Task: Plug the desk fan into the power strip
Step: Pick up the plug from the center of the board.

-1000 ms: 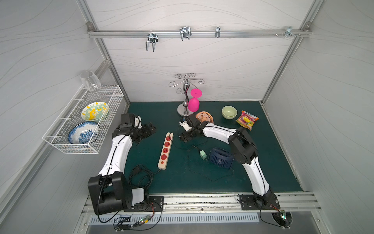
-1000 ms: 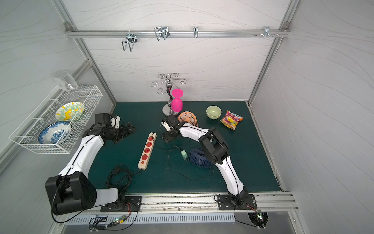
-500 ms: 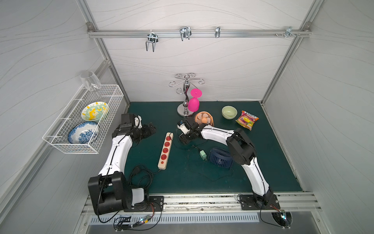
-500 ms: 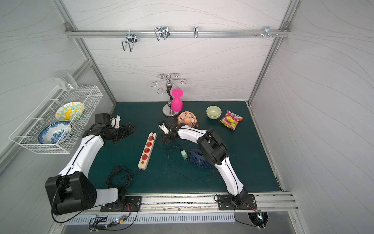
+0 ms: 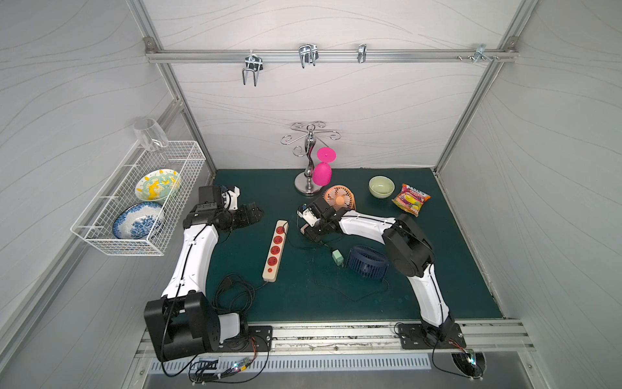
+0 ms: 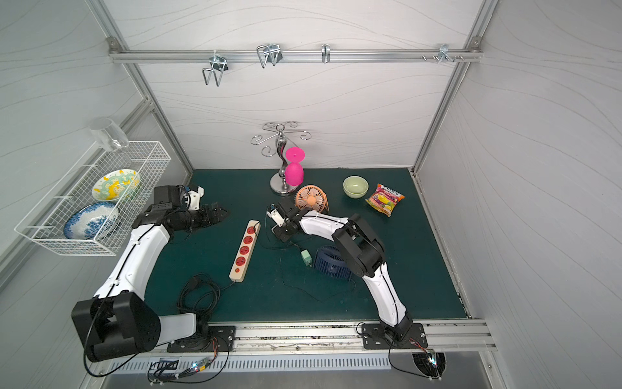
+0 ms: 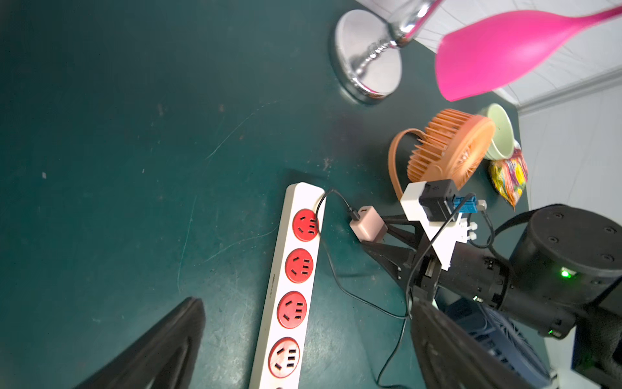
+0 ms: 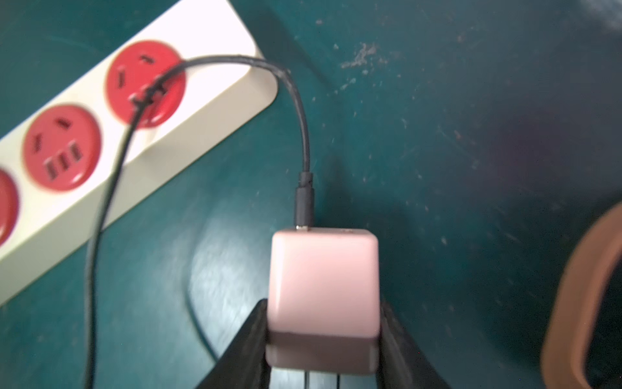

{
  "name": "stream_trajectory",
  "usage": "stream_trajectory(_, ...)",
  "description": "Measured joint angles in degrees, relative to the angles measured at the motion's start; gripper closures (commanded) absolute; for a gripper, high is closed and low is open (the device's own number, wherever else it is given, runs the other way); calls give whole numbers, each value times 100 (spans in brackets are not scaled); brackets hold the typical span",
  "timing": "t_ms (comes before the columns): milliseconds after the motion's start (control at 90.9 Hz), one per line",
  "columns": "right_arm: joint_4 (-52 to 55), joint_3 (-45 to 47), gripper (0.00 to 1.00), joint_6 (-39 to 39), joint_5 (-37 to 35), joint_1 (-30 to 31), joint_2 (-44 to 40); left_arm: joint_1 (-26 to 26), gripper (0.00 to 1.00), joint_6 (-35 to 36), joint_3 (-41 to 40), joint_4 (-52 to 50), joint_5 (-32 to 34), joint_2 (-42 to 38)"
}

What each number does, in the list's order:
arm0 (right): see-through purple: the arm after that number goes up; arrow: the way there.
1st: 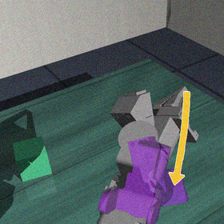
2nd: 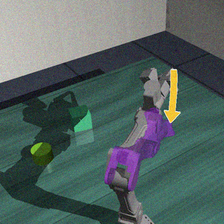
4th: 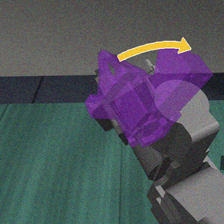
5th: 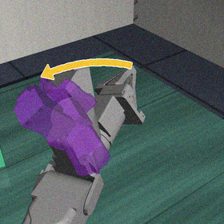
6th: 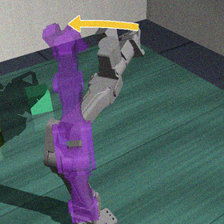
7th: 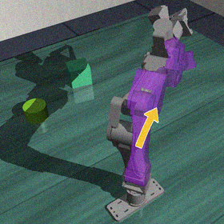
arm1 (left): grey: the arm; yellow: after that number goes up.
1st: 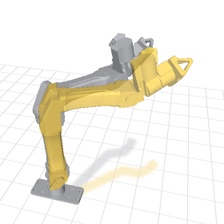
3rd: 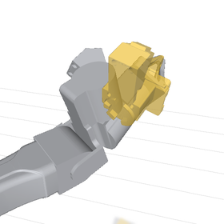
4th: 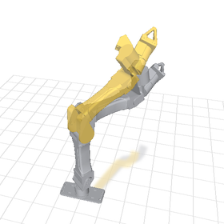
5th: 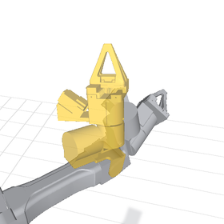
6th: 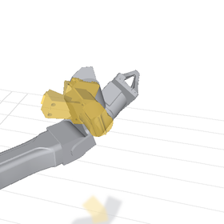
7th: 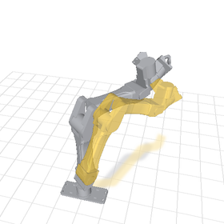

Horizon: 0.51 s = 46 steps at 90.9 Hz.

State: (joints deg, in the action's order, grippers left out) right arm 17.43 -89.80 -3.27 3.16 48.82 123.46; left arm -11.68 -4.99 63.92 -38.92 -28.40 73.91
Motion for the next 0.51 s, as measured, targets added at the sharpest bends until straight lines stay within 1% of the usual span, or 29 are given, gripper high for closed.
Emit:
stream_trajectory(88, -37, 367, 73, -310, 197, -24, -479, 0, 10, 404, 221, -133, -251, -17)
stream_trajectory(275, -39, 662, 82, -911, 968, -105, -1397, 76, 10, 1432, 638, -507, -717, -44)
stream_trajectory(308, -39, 667, 83, -1023, 1113, -116, -1519, 98, 9, 1646, 678, -549, -789, -61)
stream_trajectory(352, -50, 693, 90, -1147, 1309, -125, -1679, 138, 11, 1939, 710, -616, -883, -92)
stream_trajectory(385, -50, 715, 93, -1237, 1469, -133, -1773, 186, 12, 2203, 739, -713, -962, -120)
stream_trajectory(506, 22, 737, 95, -1582, 2100, -166, -1978, 468, 12, 3193, 911, -1215, -1261, -188)
